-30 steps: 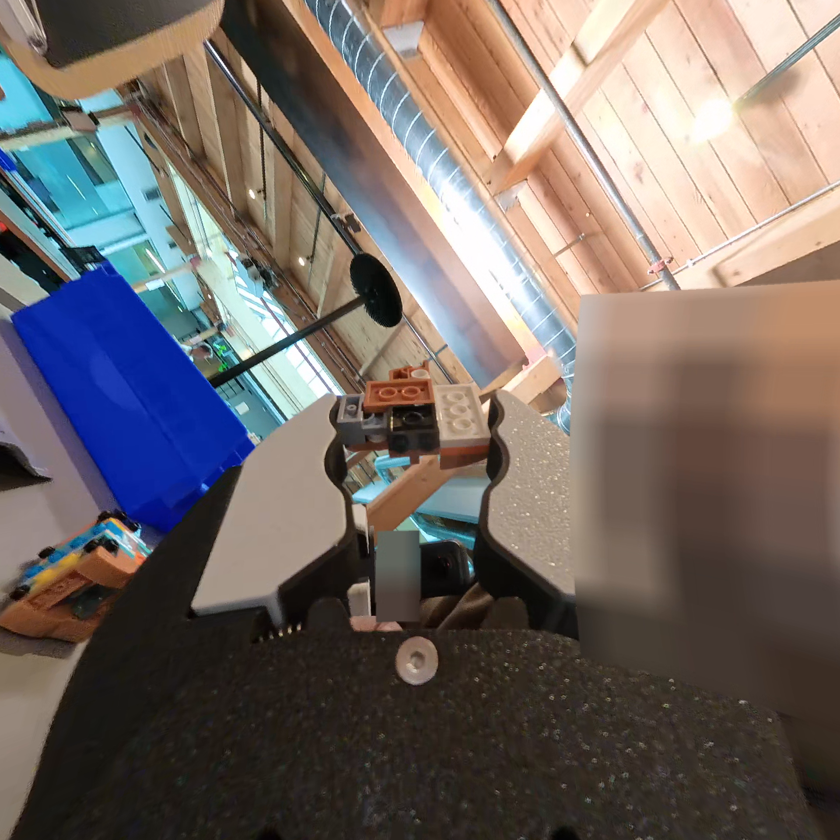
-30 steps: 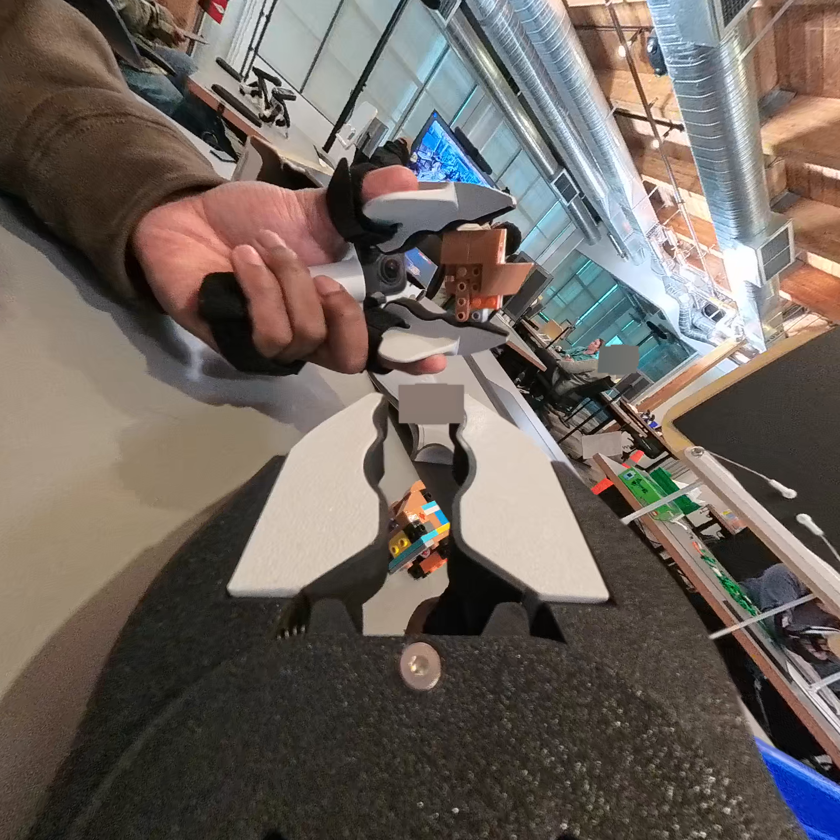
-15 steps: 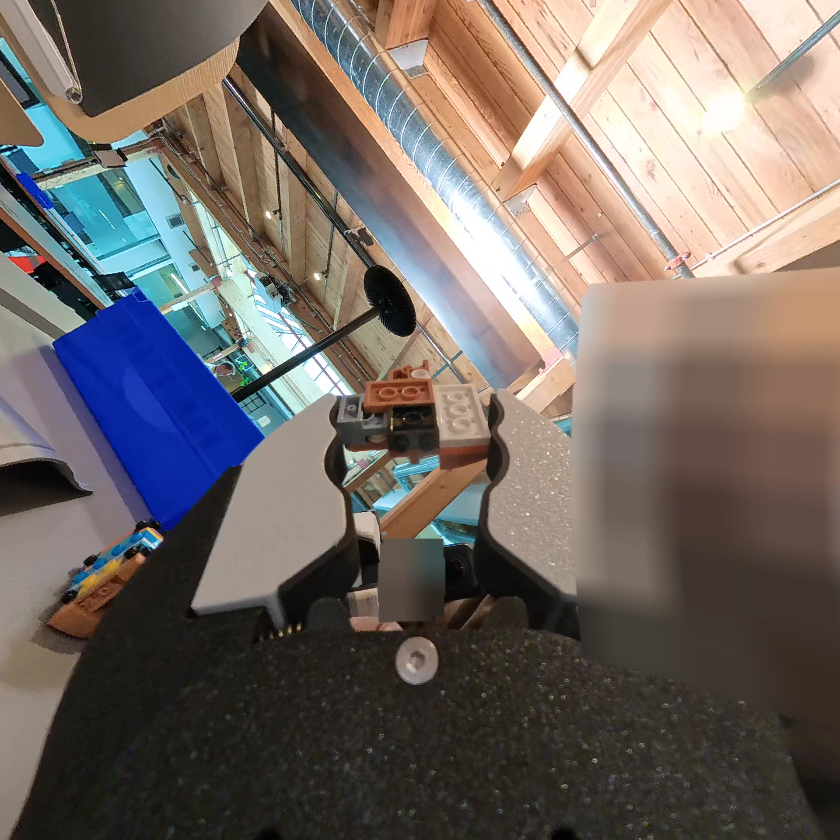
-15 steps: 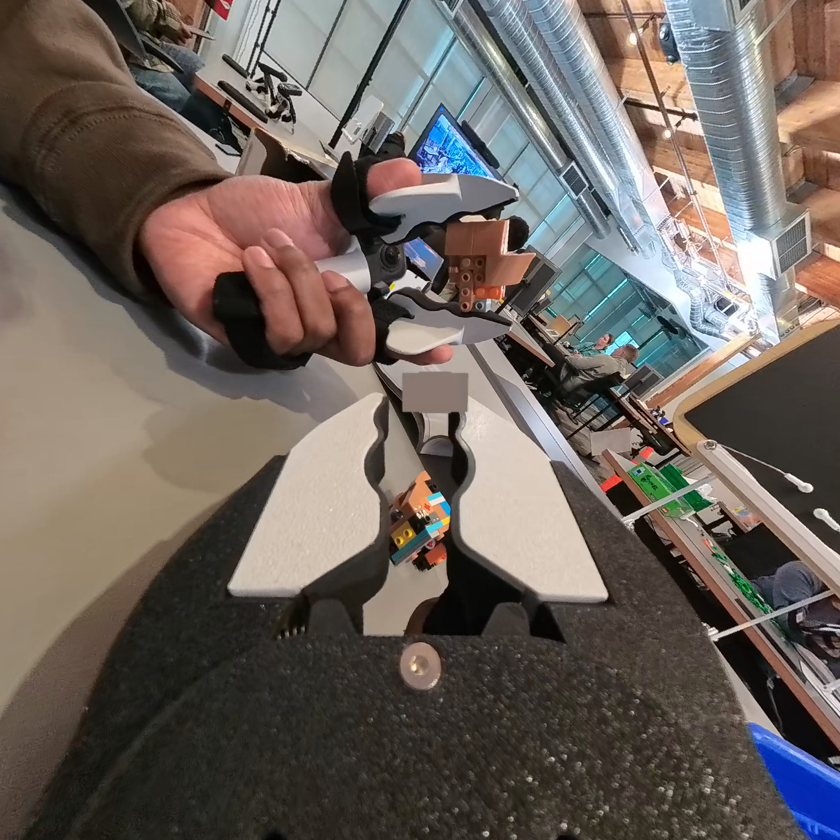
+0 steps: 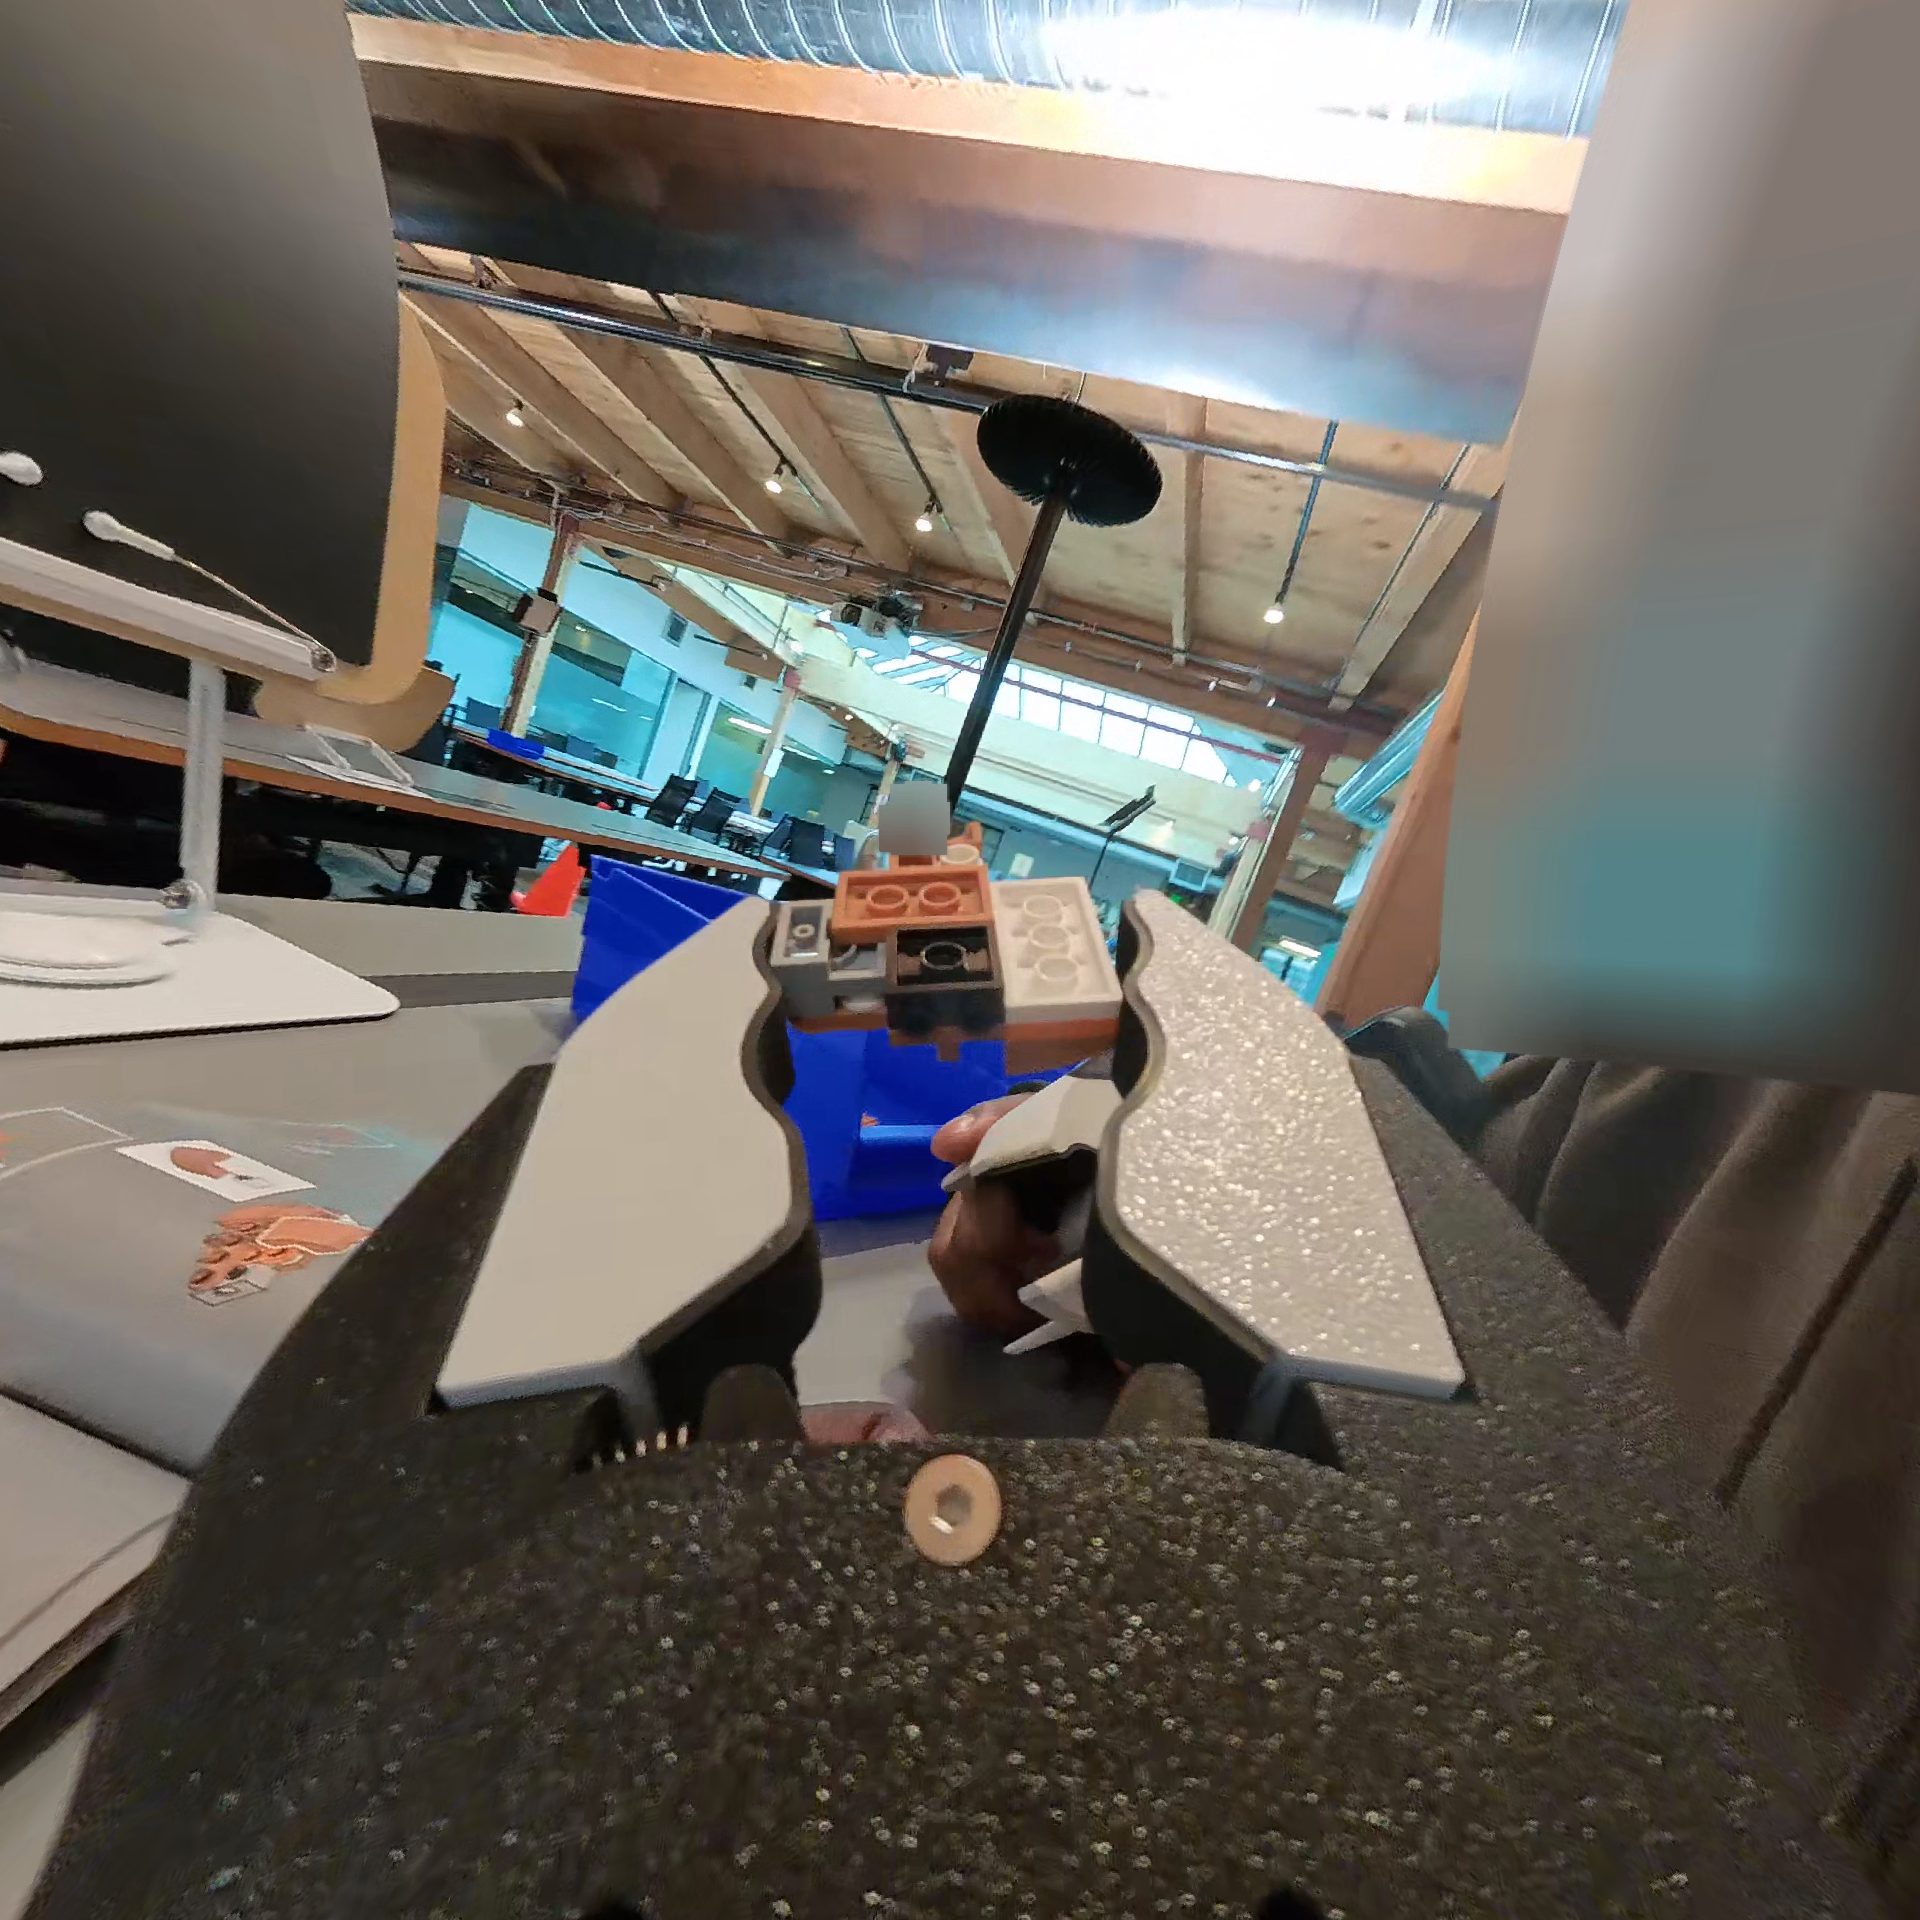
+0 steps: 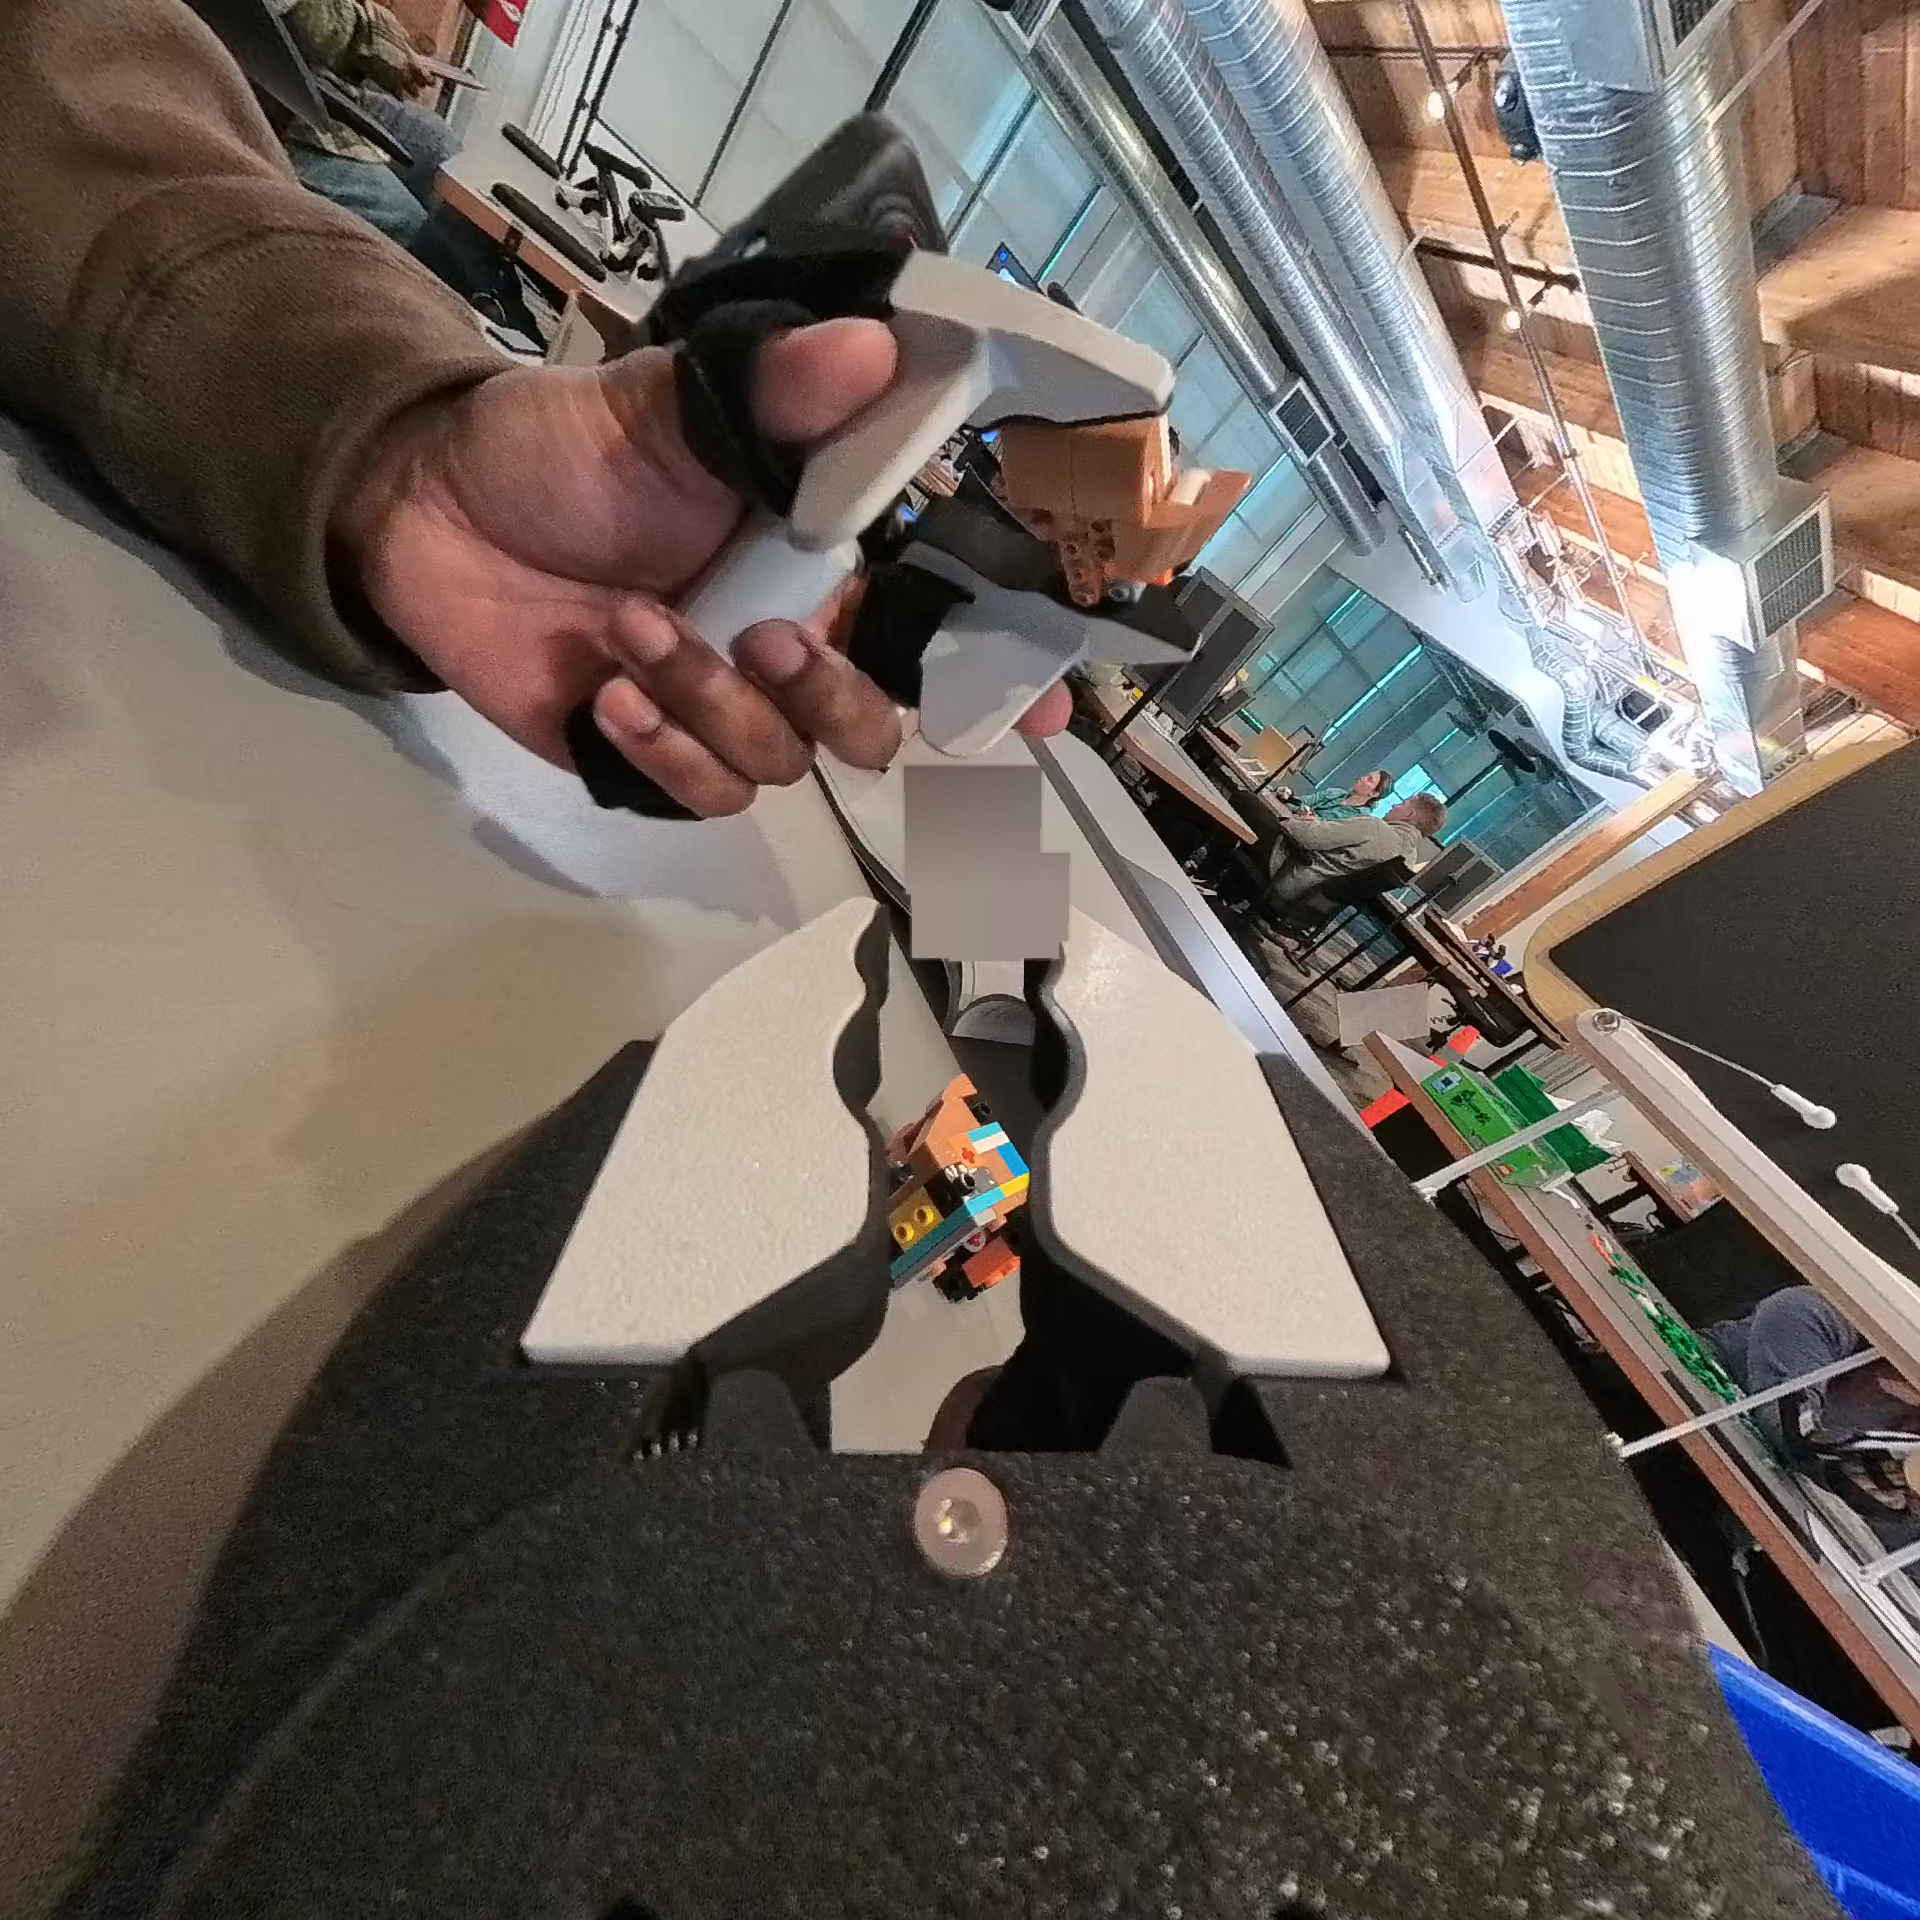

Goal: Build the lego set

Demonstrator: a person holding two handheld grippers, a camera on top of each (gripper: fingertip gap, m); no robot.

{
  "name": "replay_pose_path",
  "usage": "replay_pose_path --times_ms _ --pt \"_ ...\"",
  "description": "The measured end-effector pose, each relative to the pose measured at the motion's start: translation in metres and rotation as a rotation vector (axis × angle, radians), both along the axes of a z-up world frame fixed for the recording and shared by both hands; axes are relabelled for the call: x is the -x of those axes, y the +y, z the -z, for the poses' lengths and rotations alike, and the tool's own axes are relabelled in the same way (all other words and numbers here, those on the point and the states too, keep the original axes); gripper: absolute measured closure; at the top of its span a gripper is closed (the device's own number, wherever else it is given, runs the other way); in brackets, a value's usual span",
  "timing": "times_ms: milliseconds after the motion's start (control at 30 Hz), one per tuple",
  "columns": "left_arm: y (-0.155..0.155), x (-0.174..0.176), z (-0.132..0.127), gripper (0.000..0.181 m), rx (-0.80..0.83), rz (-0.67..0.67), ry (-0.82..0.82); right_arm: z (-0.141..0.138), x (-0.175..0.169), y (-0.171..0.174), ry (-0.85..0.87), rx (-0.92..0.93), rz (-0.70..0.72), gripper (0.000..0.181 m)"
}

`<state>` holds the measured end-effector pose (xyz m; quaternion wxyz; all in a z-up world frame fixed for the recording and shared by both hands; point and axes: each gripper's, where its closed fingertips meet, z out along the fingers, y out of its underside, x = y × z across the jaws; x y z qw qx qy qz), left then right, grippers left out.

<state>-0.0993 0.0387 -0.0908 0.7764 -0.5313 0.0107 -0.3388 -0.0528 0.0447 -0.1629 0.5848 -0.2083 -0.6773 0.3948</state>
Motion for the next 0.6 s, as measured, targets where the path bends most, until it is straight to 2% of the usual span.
replay_pose_path --times_ms 367,600 --pt "0.011 -0.009 0.021 0.121 0.074 -0.162 0.343 0.0 -0.001 0.003 -0.006 0.033 -0.008 0.157" --pt "0.015 -0.012 0.032 0.121 0.103 -0.186 0.438 -0.001 0.001 0.008 0.0 0.036 0.022 0.158"
